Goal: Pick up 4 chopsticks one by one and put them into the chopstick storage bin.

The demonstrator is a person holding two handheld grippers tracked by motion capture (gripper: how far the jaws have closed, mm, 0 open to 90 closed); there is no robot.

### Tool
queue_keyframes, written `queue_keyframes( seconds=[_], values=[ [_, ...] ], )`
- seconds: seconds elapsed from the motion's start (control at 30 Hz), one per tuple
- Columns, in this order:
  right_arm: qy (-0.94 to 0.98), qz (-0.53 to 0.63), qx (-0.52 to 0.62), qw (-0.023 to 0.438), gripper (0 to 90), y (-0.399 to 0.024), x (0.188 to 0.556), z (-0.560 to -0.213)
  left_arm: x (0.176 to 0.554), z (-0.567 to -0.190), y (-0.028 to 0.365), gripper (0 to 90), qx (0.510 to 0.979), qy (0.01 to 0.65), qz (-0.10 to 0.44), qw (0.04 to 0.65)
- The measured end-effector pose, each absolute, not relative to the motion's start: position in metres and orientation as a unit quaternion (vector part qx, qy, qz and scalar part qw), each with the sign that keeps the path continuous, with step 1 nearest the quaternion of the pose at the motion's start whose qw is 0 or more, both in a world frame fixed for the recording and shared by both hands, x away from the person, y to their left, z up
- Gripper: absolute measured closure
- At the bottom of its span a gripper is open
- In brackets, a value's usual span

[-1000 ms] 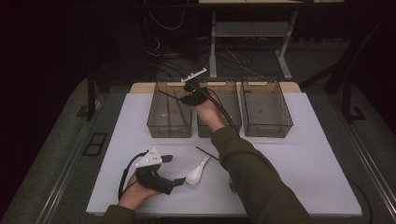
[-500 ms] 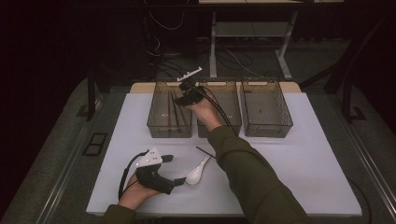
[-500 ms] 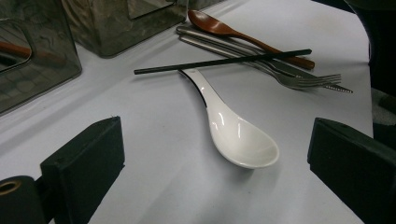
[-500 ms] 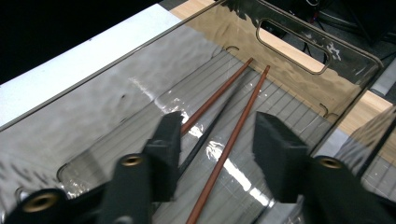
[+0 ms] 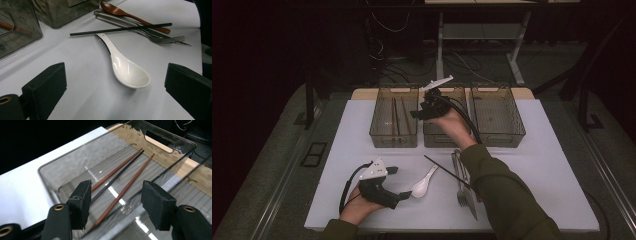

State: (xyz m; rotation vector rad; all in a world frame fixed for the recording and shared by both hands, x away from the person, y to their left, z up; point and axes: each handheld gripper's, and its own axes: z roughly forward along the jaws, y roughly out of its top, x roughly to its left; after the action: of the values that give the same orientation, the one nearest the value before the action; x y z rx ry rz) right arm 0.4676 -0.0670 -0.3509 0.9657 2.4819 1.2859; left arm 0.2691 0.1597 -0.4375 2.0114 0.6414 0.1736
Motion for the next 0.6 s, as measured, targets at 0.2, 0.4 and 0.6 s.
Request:
queue_keyframes(
  seconds=[0.2, 0.4, 0.6],
  values=[
    [0.837, 0.442, 0.309, 0.090, 40.4, -0.090, 0.451, -0.346, 0.269, -0.437, 0.159, 3.1, 0.832, 0.263, 0.073, 0.483],
    [0.839, 0.449, 0.294, 0.091, 39.5, -0.108, 0.433, -0.344, 0.268, -0.438, 0.158, 3.1, 0.830, 0.266, 0.072, 0.486],
    [0.842, 0.454, 0.277, 0.086, 38.2, -0.121, 0.416, -0.346, 0.268, -0.438, 0.158, 3.1, 0.830, 0.268, 0.071, 0.485]
  ],
)
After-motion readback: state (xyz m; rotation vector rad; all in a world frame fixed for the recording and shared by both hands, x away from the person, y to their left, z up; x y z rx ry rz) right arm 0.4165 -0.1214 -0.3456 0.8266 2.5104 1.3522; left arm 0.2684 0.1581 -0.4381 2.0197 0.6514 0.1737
